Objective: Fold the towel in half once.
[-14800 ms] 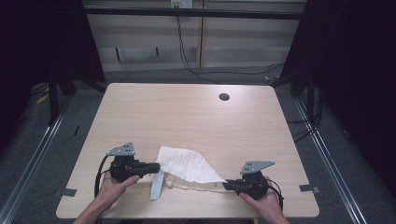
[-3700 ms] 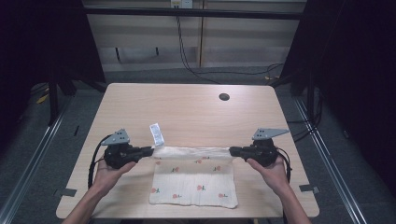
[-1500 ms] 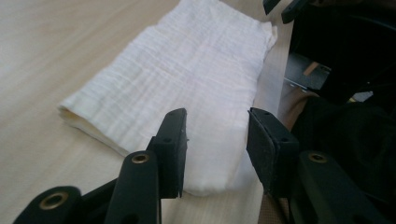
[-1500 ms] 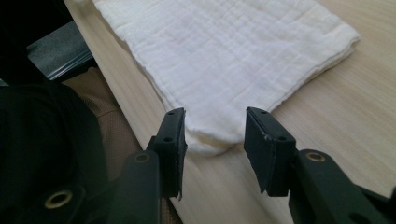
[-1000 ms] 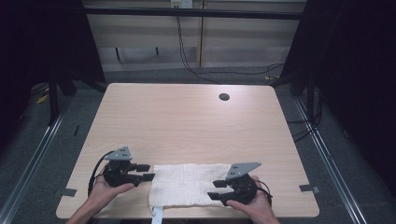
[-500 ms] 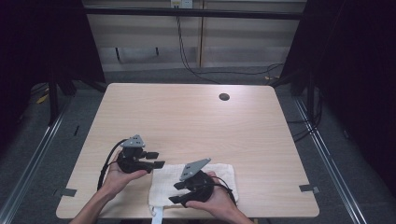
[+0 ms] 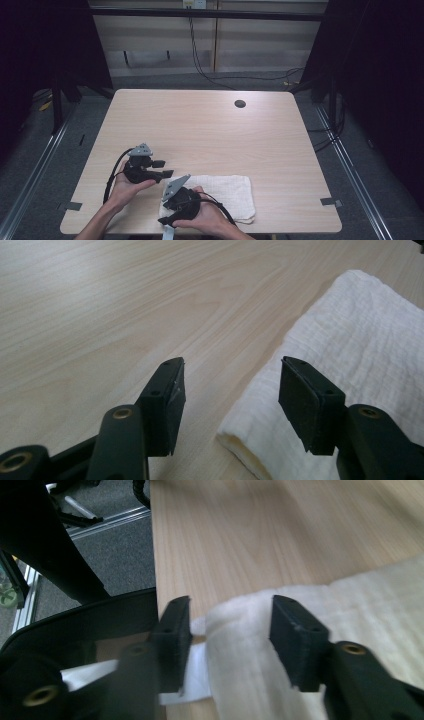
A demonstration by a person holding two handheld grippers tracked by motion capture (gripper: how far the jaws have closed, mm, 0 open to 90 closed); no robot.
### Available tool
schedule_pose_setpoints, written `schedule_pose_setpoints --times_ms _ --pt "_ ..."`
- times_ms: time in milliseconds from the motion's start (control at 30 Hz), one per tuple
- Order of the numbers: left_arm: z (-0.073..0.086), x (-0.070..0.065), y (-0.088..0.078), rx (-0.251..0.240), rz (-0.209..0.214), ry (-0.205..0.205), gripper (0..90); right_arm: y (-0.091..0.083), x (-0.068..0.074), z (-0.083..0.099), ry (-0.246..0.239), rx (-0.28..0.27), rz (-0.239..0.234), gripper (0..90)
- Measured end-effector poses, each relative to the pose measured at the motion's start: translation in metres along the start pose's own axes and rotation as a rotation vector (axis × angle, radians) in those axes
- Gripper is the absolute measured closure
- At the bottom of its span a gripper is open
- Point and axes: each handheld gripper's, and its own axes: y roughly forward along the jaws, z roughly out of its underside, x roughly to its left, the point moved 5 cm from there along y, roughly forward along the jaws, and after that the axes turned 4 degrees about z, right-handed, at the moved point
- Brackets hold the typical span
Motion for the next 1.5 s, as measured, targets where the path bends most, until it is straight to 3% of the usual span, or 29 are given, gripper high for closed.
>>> schedule_pose_setpoints --times_ms 267,467,667,800,967,1167,1233,1500 --pt "0.005 0.001 0.0 0.01 -0.029 0.019 42.8 0.011 0.005 -0.004 -0.027 -0.004 0.003 53.9" --pt "0.007 0.006 -0.002 0.011 -0.031 0.008 42.3 0.016 0.009 -0.001 -0.04 0.007 0.003 46.3" --pt "0.009 0.009 -0.003 0.006 -0.038 -0.006 42.1 0.018 0.012 0.0 -0.089 0.006 0.048 46.9" --pt "0.009 0.01 -0.003 0.005 -0.038 -0.005 41.8 0.018 0.016 0.002 -0.114 0.014 0.09 52.0" --pt "0.01 0.009 -0.001 0.019 -0.027 -0.005 41.6 0.018 0.013 0.003 -0.129 -0.005 0.097 55.2" --pt "0.011 0.01 -0.002 0.006 -0.014 -0.014 41.5 0.017 0.011 0.003 -0.124 -0.006 0.104 62.3" --pt "0.012 0.012 -0.002 0.002 -0.008 -0.028 41.5 0.017 0.009 0.002 -0.116 -0.004 0.112 68.6" --pt "0.014 0.013 0.0 0.021 0.013 -0.031 41.5 0.016 0.003 0.003 -0.09 -0.018 0.119 81.3"
